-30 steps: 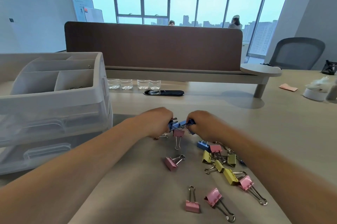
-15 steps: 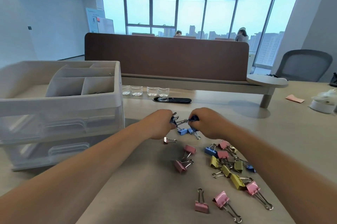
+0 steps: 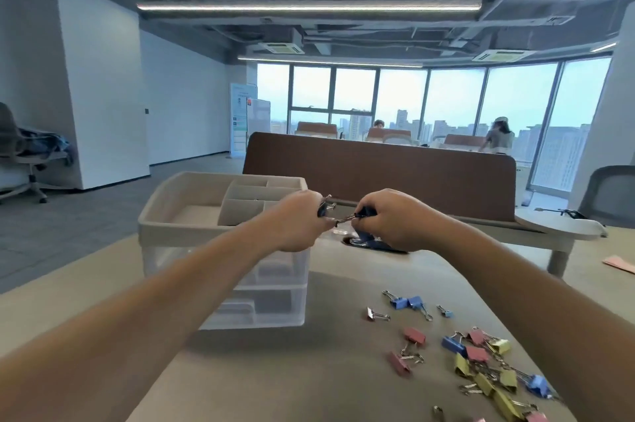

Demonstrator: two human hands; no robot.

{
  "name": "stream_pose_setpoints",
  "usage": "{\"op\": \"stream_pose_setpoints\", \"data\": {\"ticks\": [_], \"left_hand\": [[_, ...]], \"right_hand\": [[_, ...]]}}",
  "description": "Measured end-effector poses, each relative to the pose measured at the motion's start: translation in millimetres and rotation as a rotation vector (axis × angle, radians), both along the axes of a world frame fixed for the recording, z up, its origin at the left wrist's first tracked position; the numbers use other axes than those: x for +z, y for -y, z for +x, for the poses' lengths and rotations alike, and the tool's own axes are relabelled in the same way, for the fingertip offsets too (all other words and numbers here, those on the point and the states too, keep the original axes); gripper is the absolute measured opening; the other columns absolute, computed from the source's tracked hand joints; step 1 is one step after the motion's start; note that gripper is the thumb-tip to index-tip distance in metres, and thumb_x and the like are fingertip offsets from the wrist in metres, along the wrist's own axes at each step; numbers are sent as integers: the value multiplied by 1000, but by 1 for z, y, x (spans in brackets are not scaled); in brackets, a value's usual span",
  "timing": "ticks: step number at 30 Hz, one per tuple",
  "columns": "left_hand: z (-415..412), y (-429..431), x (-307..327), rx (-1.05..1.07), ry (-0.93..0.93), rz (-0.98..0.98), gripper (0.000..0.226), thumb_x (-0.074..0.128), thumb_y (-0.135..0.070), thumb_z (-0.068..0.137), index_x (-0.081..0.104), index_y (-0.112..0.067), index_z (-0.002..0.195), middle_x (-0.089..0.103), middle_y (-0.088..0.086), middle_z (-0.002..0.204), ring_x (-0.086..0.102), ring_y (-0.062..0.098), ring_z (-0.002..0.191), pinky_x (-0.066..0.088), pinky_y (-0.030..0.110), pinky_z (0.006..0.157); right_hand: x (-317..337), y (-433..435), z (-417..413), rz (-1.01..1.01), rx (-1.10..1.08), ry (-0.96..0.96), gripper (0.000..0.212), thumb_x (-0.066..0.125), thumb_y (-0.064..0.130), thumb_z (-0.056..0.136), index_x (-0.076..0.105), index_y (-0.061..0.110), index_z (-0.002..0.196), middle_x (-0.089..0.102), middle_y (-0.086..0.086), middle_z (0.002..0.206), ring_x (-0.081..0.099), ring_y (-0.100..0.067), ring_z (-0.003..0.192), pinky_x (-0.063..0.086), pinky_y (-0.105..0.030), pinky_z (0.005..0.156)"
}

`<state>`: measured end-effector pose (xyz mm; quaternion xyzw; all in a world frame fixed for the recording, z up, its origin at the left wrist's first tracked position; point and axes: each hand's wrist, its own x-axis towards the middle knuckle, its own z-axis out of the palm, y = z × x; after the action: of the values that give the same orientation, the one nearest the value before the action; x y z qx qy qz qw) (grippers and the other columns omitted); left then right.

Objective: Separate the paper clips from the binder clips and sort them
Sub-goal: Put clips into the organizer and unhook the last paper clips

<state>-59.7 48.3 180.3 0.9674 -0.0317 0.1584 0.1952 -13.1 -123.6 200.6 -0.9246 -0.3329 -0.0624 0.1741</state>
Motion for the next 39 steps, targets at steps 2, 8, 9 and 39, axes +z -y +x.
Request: {"op": "stream_pose_setpoints", "data": {"ticks": [2, 8, 9, 39], "left_hand": [[-12, -22, 13, 38, 23, -10, 23, 54, -29, 96, 54, -15, 79, 62, 4, 75, 57, 20, 67, 41, 30, 60], [-31, -106, 43, 232, 25, 28, 22, 58, -28, 95, 54, -9, 84, 63, 8, 77, 58, 22, 70, 38, 29, 58], [-30, -114, 44, 242, 23, 16, 22, 59, -27, 94, 56, -7, 86, 64, 11, 79, 60, 26, 72, 40, 32, 62], [-12, -237, 29, 367, 100, 75, 12, 57, -22, 93, 62, -13, 99, 64, 2, 96, 57, 18, 86, 44, 29, 69]], "right_hand": [[12, -25, -4, 23, 35, 18, 23, 59, 24, 95, 72, 7, 87, 66, -1, 76, 51, -13, 63, 37, -25, 55], [33, -126, -2, 75, 137, -22, 20, 62, 18, 91, 73, 4, 82, 61, 2, 65, 51, -14, 58, 37, -24, 51], [34, -135, -1, 85, 144, -33, 19, 62, 18, 91, 73, 4, 82, 61, 2, 66, 52, -15, 59, 38, -24, 52], [24, -313, 48, -251, 229, 49, 23, 61, 18, 93, 58, 12, 71, 52, 0, 67, 45, -15, 58, 33, -24, 52]]}}
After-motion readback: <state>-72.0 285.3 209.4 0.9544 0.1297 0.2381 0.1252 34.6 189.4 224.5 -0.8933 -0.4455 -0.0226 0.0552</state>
